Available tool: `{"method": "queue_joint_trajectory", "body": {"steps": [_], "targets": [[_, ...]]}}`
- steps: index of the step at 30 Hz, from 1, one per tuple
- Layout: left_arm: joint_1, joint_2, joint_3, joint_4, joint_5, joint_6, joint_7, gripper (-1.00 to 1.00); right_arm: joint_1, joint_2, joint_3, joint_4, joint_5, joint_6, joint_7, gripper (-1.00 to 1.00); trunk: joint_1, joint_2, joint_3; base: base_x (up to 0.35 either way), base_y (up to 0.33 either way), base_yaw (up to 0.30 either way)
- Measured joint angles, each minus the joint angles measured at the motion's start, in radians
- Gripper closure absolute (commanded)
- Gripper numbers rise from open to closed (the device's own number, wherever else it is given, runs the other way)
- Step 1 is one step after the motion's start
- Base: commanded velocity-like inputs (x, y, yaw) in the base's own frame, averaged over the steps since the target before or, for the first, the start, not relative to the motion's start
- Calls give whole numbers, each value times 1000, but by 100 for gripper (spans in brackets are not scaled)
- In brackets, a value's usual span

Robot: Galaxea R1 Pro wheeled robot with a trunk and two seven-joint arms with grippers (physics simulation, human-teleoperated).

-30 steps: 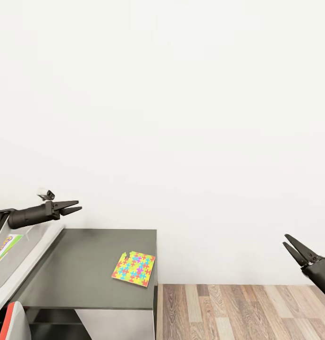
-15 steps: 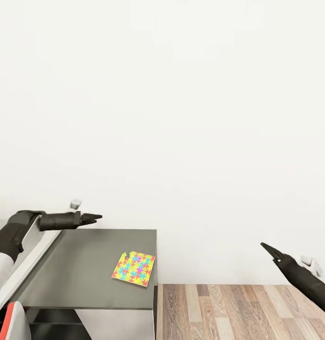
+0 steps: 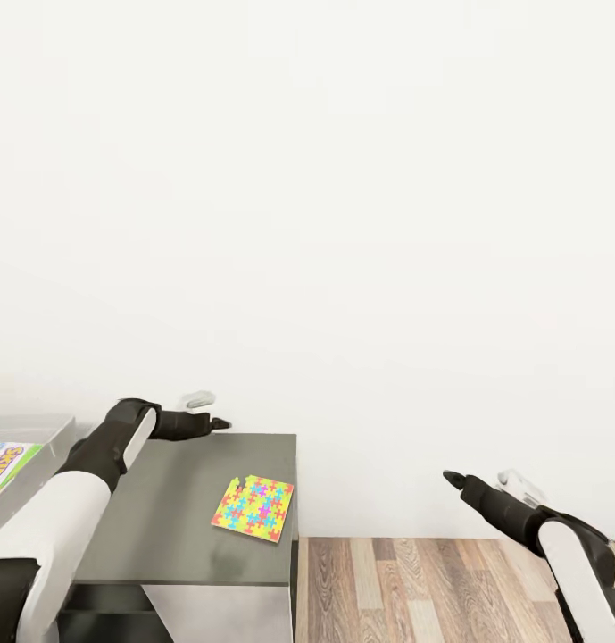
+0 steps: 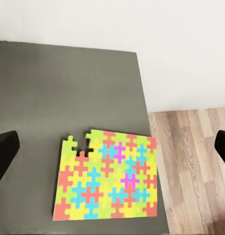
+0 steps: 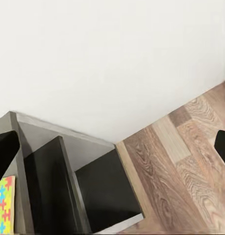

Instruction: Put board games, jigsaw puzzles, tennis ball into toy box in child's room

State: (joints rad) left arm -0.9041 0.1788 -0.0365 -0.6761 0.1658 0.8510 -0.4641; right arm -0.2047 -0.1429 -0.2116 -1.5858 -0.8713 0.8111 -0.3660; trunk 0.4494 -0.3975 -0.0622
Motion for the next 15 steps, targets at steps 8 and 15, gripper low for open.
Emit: {"method": "queue_joint_trajectory", "body": {"steps": [8,15], "targets": [[0,-56,3,6,7,-26,291,-100,-22,10,112,-8,0,-7,-149,-100,0,0,0,0,0,0],[0,-74,1,8,10,-43,374,-100,-50,13,145,-11,-6,1,-171,-100,0,0,0,0,0,0]]}}
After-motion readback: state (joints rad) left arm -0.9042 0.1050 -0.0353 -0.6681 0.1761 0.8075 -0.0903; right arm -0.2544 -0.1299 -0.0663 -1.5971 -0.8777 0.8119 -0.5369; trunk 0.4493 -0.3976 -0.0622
